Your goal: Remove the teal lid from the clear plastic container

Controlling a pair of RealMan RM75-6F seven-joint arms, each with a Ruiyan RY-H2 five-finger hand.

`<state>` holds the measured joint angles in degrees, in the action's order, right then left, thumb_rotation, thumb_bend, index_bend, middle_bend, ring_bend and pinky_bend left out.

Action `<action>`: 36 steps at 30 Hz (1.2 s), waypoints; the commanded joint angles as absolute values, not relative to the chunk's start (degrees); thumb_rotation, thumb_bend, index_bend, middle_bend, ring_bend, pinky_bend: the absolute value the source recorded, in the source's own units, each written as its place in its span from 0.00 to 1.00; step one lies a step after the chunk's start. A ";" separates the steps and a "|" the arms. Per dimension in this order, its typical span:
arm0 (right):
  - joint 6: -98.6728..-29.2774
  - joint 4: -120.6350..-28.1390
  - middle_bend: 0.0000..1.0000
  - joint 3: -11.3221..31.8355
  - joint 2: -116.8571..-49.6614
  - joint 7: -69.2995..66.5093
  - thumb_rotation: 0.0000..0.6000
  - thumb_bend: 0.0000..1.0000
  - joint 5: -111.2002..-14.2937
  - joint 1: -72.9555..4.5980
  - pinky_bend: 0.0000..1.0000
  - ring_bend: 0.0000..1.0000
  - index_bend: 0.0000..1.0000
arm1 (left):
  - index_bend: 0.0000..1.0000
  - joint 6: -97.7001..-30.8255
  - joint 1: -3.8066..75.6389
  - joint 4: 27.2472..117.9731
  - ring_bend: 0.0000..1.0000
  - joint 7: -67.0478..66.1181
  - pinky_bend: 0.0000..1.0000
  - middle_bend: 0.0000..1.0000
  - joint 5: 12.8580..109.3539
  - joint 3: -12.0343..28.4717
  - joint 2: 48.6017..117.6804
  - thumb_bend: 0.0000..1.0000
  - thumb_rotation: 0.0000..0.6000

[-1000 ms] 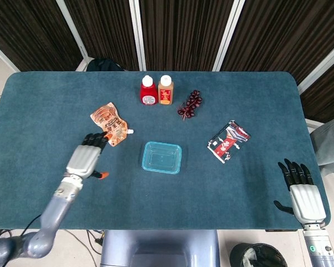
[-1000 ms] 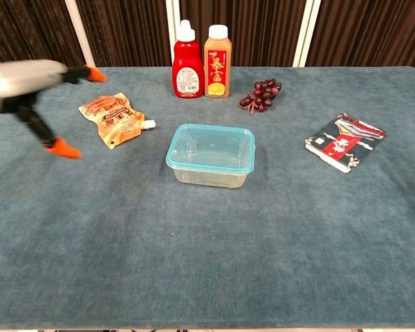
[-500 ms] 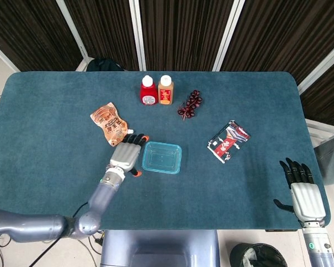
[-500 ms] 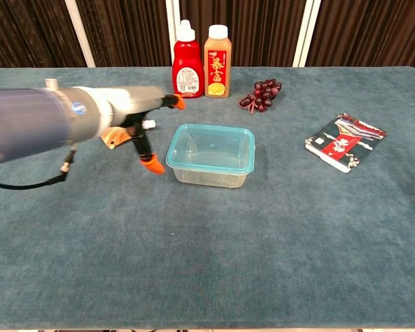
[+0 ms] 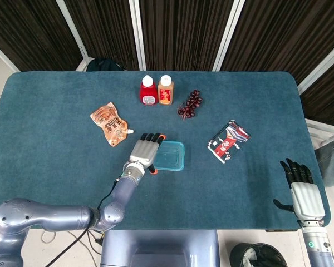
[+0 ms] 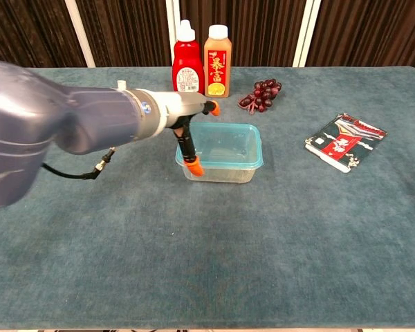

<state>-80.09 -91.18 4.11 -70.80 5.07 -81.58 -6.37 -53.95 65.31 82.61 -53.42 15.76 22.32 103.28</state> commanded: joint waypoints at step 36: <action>-75.07 -100.65 0.00 0.95 -78.07 18.53 1.00 0.19 -87.62 -10.62 0.00 0.00 0.00 | 0.15 -32.90 63.56 74.83 0.20 -25.00 0.37 0.22 52.69 13.92 98.97 0.09 1.00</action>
